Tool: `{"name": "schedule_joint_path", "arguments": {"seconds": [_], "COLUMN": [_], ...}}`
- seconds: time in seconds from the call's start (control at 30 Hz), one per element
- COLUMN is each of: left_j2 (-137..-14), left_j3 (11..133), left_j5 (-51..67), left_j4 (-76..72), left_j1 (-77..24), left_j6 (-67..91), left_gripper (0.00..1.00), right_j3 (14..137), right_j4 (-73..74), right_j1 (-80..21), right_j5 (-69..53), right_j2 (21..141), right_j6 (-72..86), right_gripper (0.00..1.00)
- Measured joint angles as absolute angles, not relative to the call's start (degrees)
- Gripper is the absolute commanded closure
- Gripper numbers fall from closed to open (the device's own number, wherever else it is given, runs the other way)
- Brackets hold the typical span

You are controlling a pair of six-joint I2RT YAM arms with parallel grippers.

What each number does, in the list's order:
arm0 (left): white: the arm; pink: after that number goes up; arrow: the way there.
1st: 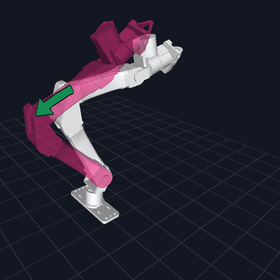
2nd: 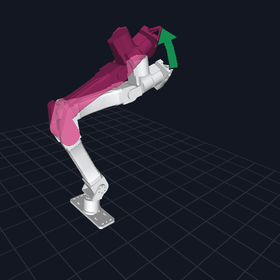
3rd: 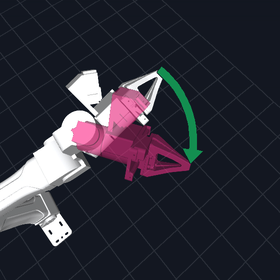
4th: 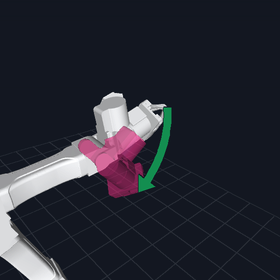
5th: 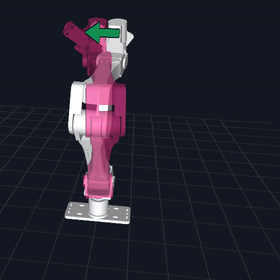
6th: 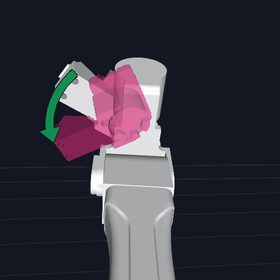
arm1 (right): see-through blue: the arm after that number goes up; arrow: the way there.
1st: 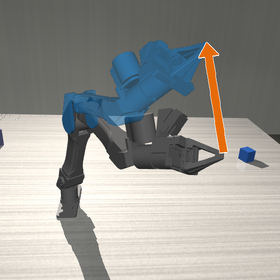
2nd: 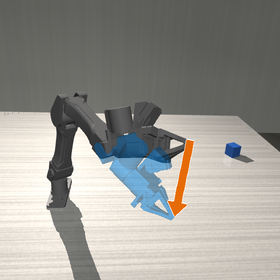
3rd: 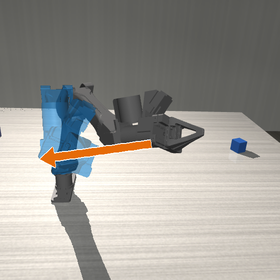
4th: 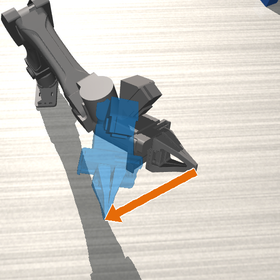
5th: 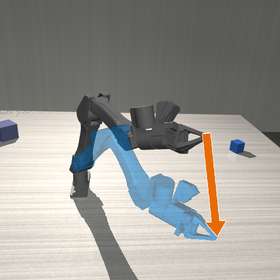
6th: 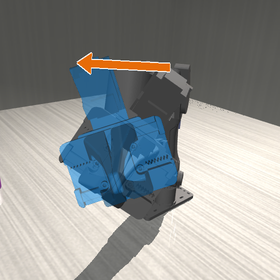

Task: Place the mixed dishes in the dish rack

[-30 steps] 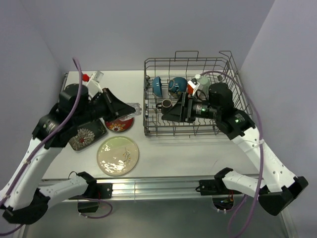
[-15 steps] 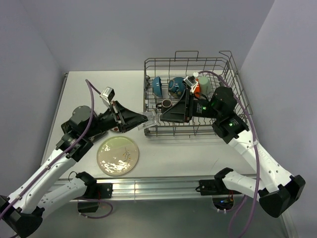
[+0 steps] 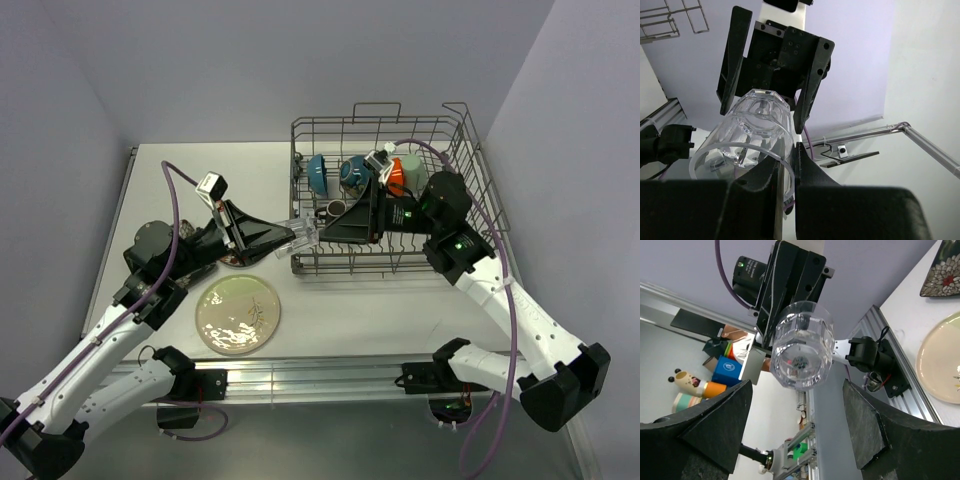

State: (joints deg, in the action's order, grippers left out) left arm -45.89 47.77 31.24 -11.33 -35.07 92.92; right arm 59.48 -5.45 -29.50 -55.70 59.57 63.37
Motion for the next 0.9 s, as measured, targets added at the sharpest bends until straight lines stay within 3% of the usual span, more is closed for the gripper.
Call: {"name": "schedule_joint_path", "arguments": {"seconds": [0.23, 0.33, 0.4, 0.43, 0.5, 0.53, 0.57, 0.6, 0.63, 0.67, 0.7, 0.9], "left_j2": [-46.3, -46.68, -46.85, -46.85, -46.61, -46.39, -46.09, -45.6, -45.19, -44.66, -44.23, -39.97], "left_j3": [47.44, 47.44, 47.44, 47.33, 47.18, 46.98, 46.57, 45.98, 45.39, 44.69, 44.16, 44.51], "left_j5": [31.94, 32.23, 32.38, 32.45, 32.36, 32.21, 32.1, 31.92, 31.83, 31.94, 32.1, 30.81], "left_j4": [-13.93, -14.17, -14.13, -13.87, -14.02, -14.04, -14.35, -14.66, -14.98, -15.53, -15.62, -10.61], "left_j1": [-35.07, -35.05, -35.05, -34.98, -34.68, -34.61, -34.57, -34.52, -34.52, -34.52, -34.57, -33.19], "left_j6": [94.11, 94.19, 94.15, 94.17, 94.11, 94.15, 94.26, 94.39, 94.32, 94.63, 95.13, 91.85], "left_gripper": [1.0, 1.0, 1.0, 1.0, 1.0, 0.97, 0.88, 0.71, 0.27, 0.07, 0.01, 0.01], "right_j3": [59.48, 59.51, 59.61, 59.79, 59.88, 59.9, 59.92, 59.9, 59.9, 59.94, 59.96, 61.45], "right_j4": [-10.7, -11.79, -12.88, -13.47, -13.72, -14.04, -14.11, -14.04, -13.82, -13.74, -13.21, -2.57], "right_j1": [-31.42, -33.04, -34.15, -34.59, -34.81, -34.94, -35.07, -35.24, -35.42, -35.64, -35.83, -35.94], "right_j5": [-56.1, -55.99, -55.88, -55.88, -55.33, -55.27, -55.02, -55.05, -54.89, -54.63, -54.04, -50.26], "right_j2": [63.53, 64.71, 65.49, 65.78, 66.0, 66.17, 66.28, 66.37, 66.46, 66.5, 66.5, 66.41], "right_j6": [66.65, 67.37, 67.77, 68.14, 68.49, 68.69, 68.84, 68.86, 68.86, 68.69, 68.01, 61.71], "right_gripper": [0.23, 0.31, 0.47, 0.63, 0.79, 1.0, 1.0, 1.0, 1.0, 1.0, 1.0, 1.0]}}
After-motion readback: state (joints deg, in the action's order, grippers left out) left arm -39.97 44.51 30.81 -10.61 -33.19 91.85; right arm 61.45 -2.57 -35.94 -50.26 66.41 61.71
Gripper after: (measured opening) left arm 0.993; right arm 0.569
